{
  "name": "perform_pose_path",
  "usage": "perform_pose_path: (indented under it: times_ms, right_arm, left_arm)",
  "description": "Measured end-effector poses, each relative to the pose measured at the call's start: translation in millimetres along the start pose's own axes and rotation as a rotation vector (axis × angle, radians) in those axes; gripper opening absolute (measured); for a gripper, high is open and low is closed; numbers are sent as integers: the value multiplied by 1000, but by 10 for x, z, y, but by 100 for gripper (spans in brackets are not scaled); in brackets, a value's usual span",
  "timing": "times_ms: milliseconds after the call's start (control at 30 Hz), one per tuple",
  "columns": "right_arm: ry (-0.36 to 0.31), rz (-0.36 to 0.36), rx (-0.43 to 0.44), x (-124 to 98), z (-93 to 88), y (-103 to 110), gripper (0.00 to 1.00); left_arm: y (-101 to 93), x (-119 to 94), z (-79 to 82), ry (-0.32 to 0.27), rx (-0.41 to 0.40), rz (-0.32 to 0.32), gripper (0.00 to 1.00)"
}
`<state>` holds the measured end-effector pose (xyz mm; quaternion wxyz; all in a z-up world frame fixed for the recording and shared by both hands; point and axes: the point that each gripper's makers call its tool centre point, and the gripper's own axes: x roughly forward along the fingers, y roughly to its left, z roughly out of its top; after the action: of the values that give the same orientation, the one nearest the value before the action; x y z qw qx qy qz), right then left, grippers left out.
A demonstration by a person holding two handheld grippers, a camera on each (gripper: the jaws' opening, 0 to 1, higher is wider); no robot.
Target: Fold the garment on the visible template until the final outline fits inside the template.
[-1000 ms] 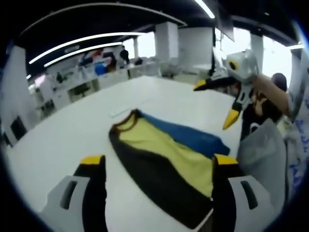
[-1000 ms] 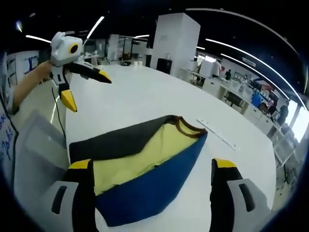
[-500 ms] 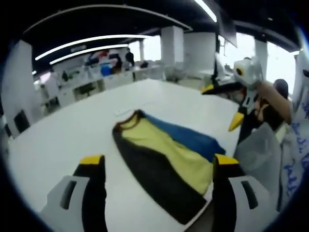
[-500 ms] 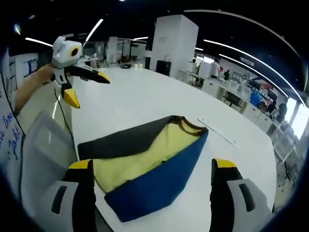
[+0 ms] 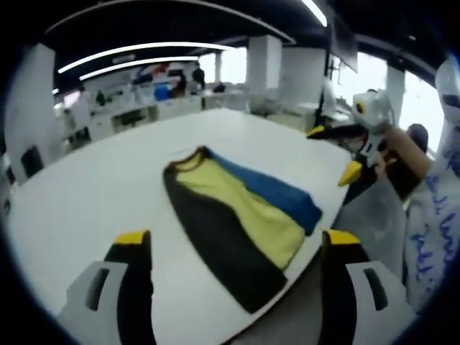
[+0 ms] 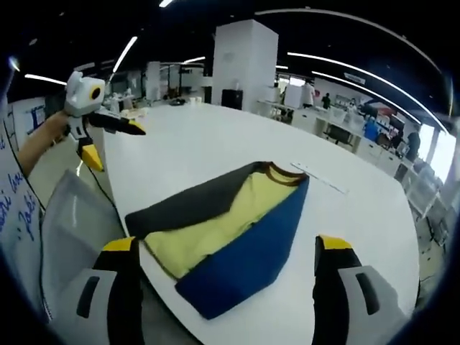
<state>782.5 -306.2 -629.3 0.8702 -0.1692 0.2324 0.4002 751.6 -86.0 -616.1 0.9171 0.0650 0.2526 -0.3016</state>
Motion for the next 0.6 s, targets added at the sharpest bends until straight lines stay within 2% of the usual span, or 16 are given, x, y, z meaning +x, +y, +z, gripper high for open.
perform_pose_path:
  times_ms: [100, 267, 367, 600]
  right_arm:
    - [43, -21, -28, -52, -93, 15, 100]
    - [30, -36, 7, -146, -121, 29, 100]
    - [46, -50, 2, -190, -169, 38, 100]
    - [74, -81, -4, -275, -252, 37, 100]
  left_arm:
    - [11, -48, -15, -2, -6, 25, 92]
    - [-93, -87, -74, 16, -4, -1, 95]
    - [-112, -104, -86, 26, 3, -2, 99]
    - [-200, -153, -35, 17, -7, -13, 100]
